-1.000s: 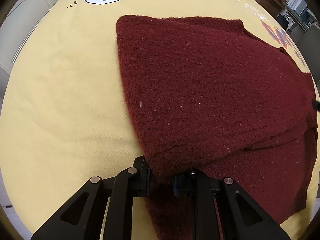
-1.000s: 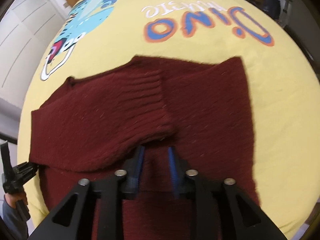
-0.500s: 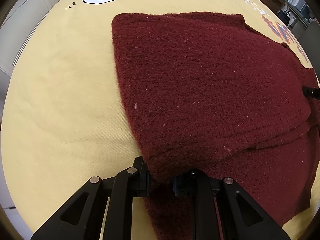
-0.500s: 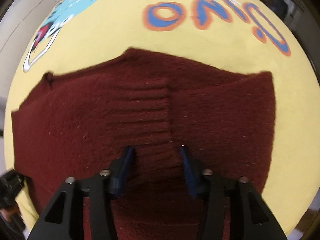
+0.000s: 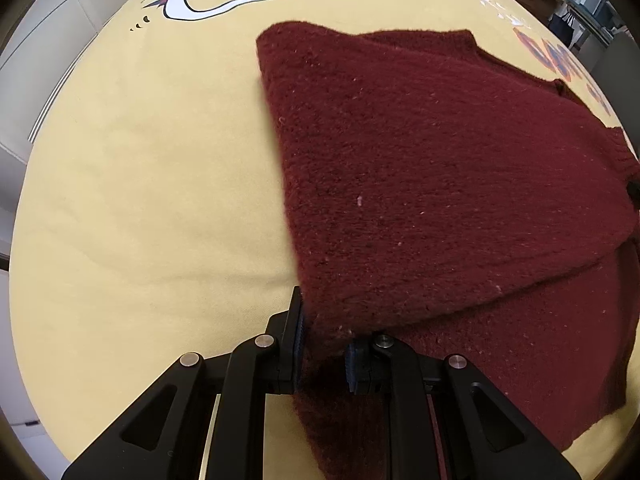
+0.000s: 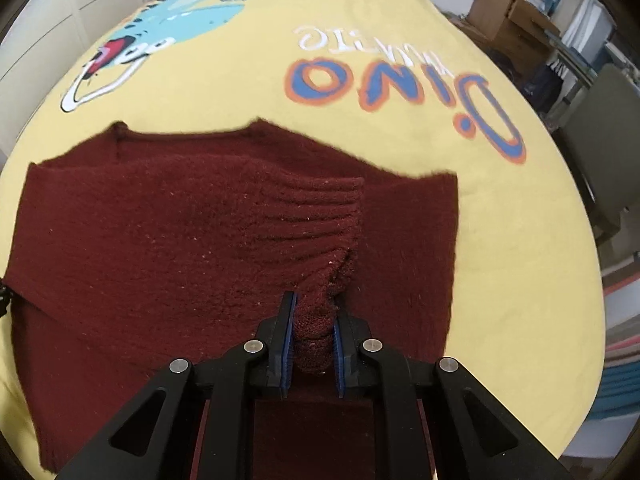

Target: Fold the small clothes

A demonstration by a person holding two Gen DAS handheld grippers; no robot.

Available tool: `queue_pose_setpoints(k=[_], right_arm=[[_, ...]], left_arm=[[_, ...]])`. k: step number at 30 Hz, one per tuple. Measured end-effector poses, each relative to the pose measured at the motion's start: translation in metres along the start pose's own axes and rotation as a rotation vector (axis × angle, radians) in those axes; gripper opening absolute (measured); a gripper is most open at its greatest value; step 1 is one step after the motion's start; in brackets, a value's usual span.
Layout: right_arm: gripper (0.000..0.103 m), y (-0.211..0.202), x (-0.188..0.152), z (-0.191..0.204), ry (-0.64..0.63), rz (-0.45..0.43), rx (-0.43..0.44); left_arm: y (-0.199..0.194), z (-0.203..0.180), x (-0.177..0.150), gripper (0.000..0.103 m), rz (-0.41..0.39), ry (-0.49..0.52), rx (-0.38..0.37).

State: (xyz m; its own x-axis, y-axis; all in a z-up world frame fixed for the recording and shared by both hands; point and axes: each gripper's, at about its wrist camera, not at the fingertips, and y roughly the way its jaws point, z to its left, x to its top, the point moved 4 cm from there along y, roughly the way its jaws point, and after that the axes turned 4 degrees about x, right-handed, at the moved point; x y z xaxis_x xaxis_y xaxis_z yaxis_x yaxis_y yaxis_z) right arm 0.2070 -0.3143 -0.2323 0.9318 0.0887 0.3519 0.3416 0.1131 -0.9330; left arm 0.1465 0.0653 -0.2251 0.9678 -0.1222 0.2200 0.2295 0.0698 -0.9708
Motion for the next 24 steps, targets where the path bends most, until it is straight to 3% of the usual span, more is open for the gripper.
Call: queue_pose_setpoints(k=[6,12,14,16,18,20,21,24], right_arm=[[0.018,0.024,-0.008,-0.002,0.035,0.014,-0.004],[0.040,0.020,-0.020,-0.021,0.152,-0.048,0.063],[0.050,0.012,-0.022,-0.028,0.178,-0.080,0.063],[0.057,0.004,-0.025,-0.034,0.197,-0.101,0.058],[0.066,-0.007,-0.029,-0.037,0.199,-0.119,0.050],[0.080,-0.019,-0.031,-0.036,0.191,-0.135,0.044],[0.081,-0.026,-0.033,-0.035,0.185,-0.153,0.044],[0.089,-0.044,-0.032,-0.027,0.167,-0.192,0.051]], left_arm=[[0.007,0.004,0.001,0.017,0.003,-0.028,0.007],[0.001,0.000,-0.004,0.026,-0.023,-0.006,0.056],[-0.002,0.007,-0.006,0.044,-0.020,-0.022,0.086],[-0.008,0.011,-0.008,0.069,-0.032,-0.017,0.113],[-0.019,0.015,-0.012,0.078,-0.036,-0.032,0.090],[-0.036,0.018,-0.015,0.094,-0.052,-0.039,0.108],[-0.046,0.017,-0.016,0.101,-0.076,-0.032,0.120],[-0.080,0.006,-0.009,0.102,-0.160,-0.021,0.105]])
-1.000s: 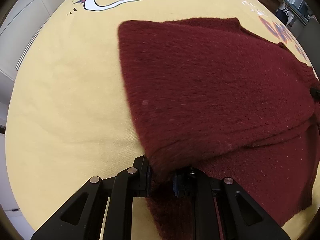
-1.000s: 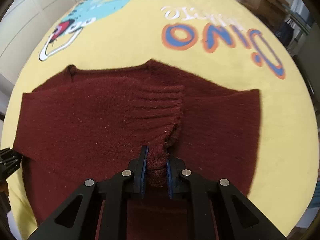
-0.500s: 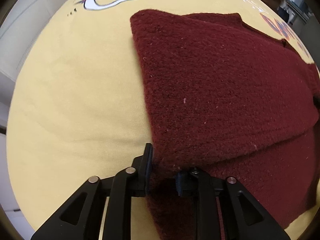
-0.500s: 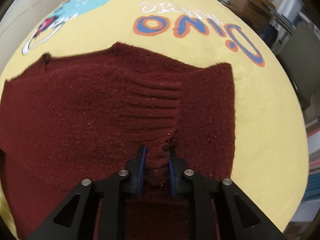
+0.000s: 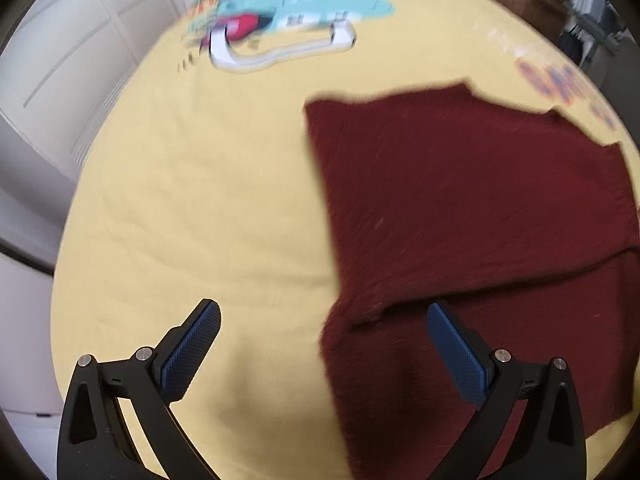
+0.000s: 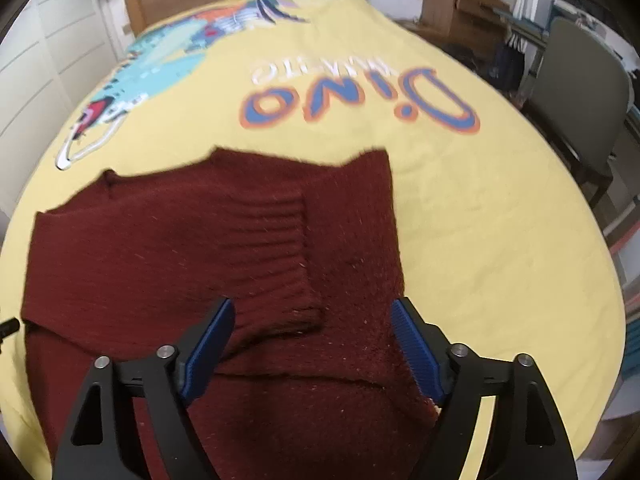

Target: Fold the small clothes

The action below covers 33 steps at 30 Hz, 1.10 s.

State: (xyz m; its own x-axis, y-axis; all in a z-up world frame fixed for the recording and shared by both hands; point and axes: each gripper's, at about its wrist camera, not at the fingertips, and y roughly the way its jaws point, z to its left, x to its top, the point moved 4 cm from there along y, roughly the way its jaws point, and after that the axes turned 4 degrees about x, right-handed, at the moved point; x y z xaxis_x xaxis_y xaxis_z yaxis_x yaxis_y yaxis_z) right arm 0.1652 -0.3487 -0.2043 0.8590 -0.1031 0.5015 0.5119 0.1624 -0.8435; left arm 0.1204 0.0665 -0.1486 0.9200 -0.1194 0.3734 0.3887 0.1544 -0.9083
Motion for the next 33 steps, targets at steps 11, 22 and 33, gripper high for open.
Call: queue_pose_setpoints(k=[11,22,33], right_arm=[[0.103,0.010,-0.005,0.083,-0.167,-0.022,0.004],[0.103,0.062,-0.033,0.056,-0.112,0.053,-0.007],[0.103,0.056,-0.038,0.023,-0.061,0.033,0.014]], left_arm=[[0.031,-0.087,0.034,0.102,-0.086,0.007,-0.127],[0.075,-0.074,0.005,0.102,0.014,-0.035,-0.202],[0.070,-0.070,0.001,0.102,-0.024,-0.017,-0.187]])
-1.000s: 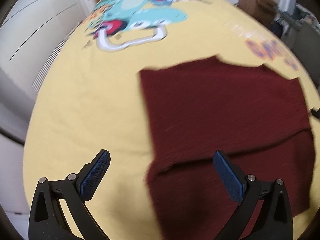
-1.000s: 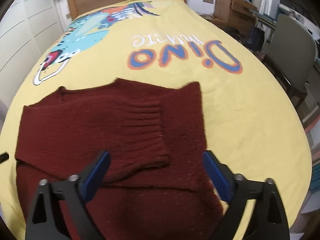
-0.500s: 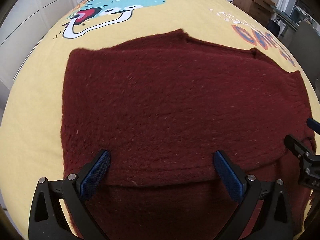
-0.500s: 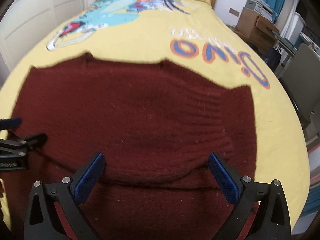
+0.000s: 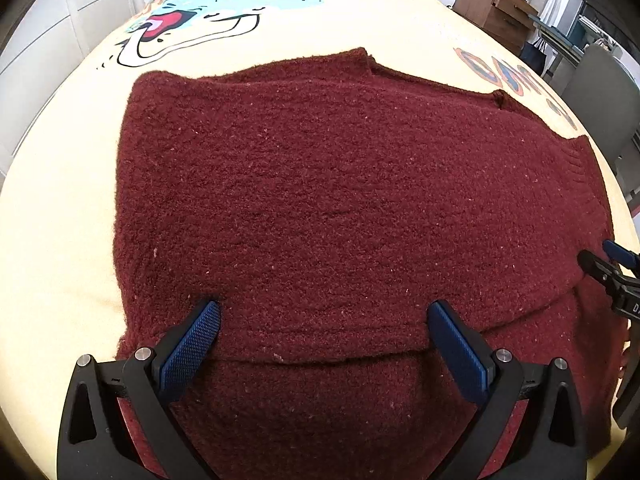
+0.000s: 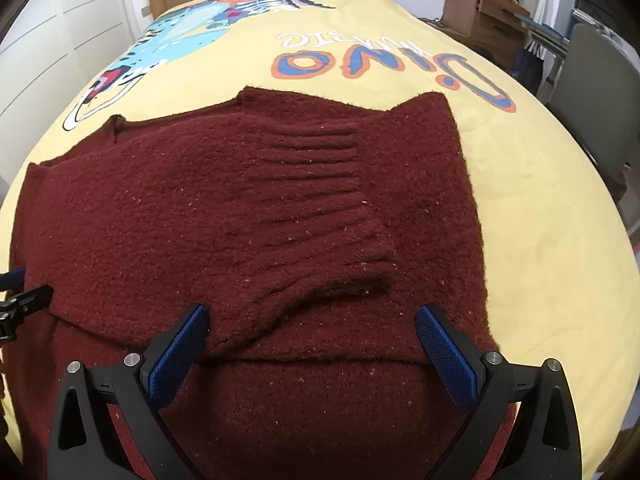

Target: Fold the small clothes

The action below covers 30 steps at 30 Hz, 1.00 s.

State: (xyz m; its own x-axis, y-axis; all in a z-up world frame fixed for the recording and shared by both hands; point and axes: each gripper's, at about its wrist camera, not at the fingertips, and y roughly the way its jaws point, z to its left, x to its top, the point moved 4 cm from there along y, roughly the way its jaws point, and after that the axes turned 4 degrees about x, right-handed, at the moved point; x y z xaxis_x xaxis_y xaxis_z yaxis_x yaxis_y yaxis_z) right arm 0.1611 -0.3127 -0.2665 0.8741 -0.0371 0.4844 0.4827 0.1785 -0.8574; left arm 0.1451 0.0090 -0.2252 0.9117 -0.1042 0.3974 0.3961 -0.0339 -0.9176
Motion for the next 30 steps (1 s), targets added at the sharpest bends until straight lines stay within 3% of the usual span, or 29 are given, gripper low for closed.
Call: queue_pose_setpoints(k=[9,13,22,30], right_arm=[[0.103,-0.066,-0.001,-0.008,0.034,-0.065,0.065],[0.103,-0.098,-0.015,-0.016,0.032,-0.071,0.052],[0.103,-0.112,-0.085,-0.034,0.041,0.112,0.057],[0.103,-0.105,-0.142,-0.058,0.118,0.254,0.062]], left_arm=[[-0.049,-0.008,-0.014,0.102,-0.034,0.022,0.024],[-0.071,-0.004,-0.021,0.102,-0.054,0.002,0.021],[-0.085,0.014,-0.077,0.102,0.065,0.023,0.059],[-0.071,0.027,-0.133,0.102,0.208,0.000,0.048]])
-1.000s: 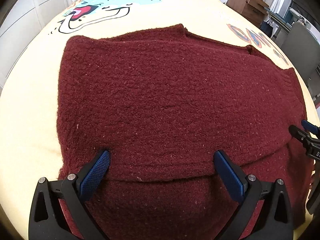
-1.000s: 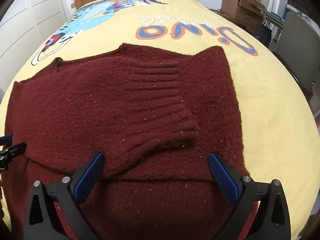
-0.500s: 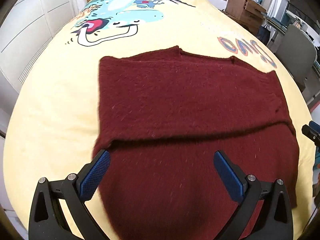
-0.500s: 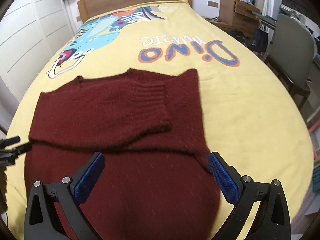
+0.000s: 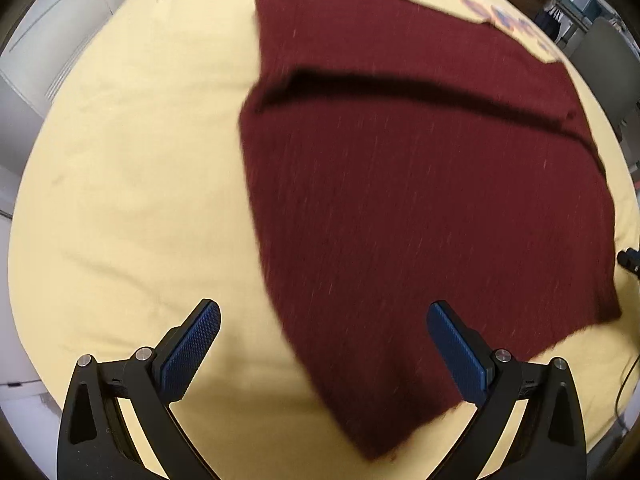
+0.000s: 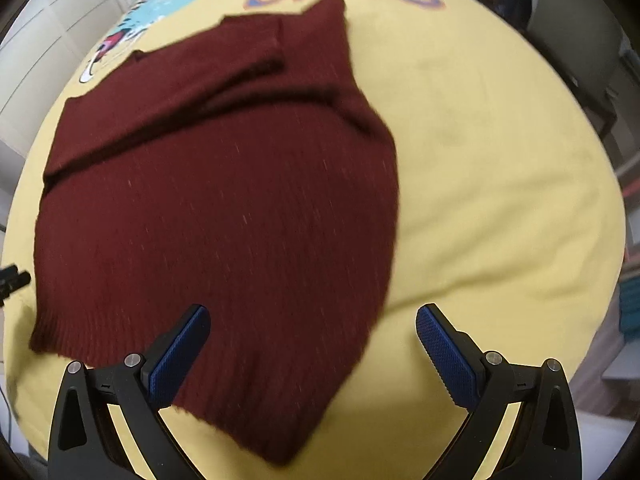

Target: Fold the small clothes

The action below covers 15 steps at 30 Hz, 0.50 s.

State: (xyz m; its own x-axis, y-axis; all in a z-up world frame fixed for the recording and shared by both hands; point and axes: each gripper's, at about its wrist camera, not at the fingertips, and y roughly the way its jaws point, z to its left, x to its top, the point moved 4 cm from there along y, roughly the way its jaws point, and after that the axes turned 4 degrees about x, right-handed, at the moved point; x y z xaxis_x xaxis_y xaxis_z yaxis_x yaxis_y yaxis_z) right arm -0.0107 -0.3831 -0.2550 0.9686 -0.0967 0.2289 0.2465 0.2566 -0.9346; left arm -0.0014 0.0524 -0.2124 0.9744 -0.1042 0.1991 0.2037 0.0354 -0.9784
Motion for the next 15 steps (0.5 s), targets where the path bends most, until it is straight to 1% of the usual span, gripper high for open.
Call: queue_pose_setpoints(k=[2,5,7,12,15], right_arm=[[0.103,0.005,-0.008,-0.004,0.020,0.029,0.006],[0.103,0.012,-0.020,-0.006,0.021,0.066,0.000],[0.103,0.012,-0.021,-0.004,0.000,0.067,-0.017],[0.103,0.023,-0.021,0.005,-0.033,0.110,-0.045],[0.103,0.031,-0.021,0.010,-0.056,0.141,-0.049]], left_arm=[[0.007,0.000,-0.008,0.102,0.025,-0.001,-0.003],[0.019,-0.004,-0.015,0.102,0.064,-0.017,-0.028],[0.027,-0.008,-0.018,0.102,0.083,-0.023,-0.037],[0.046,-0.019,-0.023,0.101,0.129,-0.036,-0.058],[0.048,-0.024,-0.022,0.101,0.126,-0.029,-0.070]])
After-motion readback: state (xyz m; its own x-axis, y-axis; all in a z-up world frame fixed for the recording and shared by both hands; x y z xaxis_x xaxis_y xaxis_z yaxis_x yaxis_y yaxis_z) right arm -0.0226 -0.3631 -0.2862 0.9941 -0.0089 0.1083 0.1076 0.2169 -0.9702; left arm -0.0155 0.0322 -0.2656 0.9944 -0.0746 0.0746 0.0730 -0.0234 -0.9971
